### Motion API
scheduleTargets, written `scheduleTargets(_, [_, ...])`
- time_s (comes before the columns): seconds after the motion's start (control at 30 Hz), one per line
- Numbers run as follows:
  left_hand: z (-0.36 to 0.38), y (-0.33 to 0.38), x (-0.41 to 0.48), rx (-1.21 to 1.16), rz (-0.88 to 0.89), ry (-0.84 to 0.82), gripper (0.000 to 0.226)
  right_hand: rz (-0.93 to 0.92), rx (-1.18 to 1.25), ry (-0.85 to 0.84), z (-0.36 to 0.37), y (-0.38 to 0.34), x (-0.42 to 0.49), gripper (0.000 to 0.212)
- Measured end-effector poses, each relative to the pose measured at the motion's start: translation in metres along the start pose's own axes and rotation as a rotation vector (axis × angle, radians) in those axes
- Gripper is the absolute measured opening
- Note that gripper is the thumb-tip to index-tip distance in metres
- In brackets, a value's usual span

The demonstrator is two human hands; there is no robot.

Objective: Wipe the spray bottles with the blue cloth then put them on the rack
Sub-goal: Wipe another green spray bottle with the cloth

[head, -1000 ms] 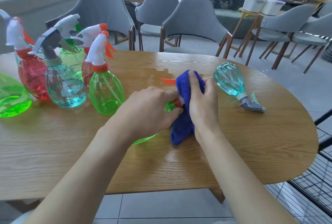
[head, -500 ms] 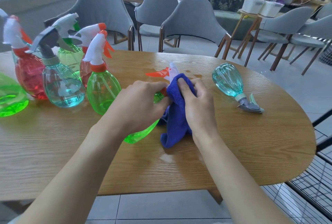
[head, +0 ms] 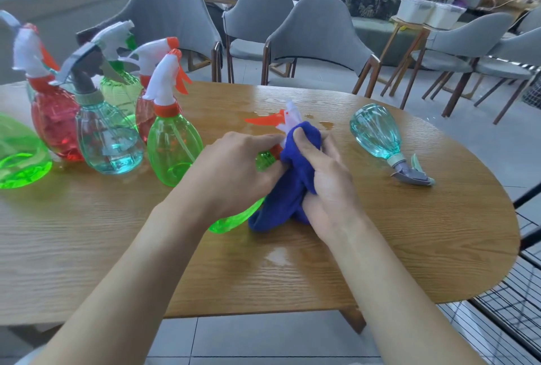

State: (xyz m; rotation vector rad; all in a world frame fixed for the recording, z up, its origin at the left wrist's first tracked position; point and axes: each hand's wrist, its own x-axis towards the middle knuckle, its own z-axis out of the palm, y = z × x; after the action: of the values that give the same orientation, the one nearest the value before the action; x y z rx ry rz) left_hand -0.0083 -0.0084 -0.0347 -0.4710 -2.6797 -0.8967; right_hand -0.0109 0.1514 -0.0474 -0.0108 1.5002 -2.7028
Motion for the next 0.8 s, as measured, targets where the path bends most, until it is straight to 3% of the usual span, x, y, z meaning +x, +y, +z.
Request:
scheduleTargets(0.07, [0.001,-0.001,0.001,0.036,0.028,-0.009,0.052,0.028,0.064,0.01,-0.002,0.004,0.003,0.014])
scheduleTargets(0.17, [0.002,-0.003,0.001,0.011,0.055,0.018,0.05,0.125,0.173,-0.015,-0.004,0.002,0.007,0.054])
scheduleTargets(0.3, [0.003,-0.008,-0.001,-0.042,0.049,0.05,0.057,0.122,0.192,0.007,-0.011,-0.005,0.012,0.036])
scheduleTargets(0.43, [0.002,-0.006,-0.003,0.048,0.081,0.114,0.053,0.042,-0.057,0.141,-0.008,-0.005,0.011,0.015])
scheduleTargets(0.53, [0.006,-0.004,-0.004,0.155,0.145,0.175,0.046,-0.097,-0.301,0.275,-0.008,-0.01,0.008,0.022])
scheduleTargets(0.63, [0.01,-0.007,-0.003,0.222,0.187,0.192,0.045,-0.169,-0.323,0.336,-0.013,-0.022,0.009,0.039])
scheduleTargets(0.73, [0.015,-0.008,-0.001,0.274,0.241,0.195,0.044,-0.281,-0.428,0.27,-0.013,-0.032,0.006,0.05])
scheduleTargets(0.8, [0.019,-0.006,0.0,0.296,0.281,0.182,0.037,-0.394,-0.6,0.166,-0.009,-0.033,0.0,0.042])
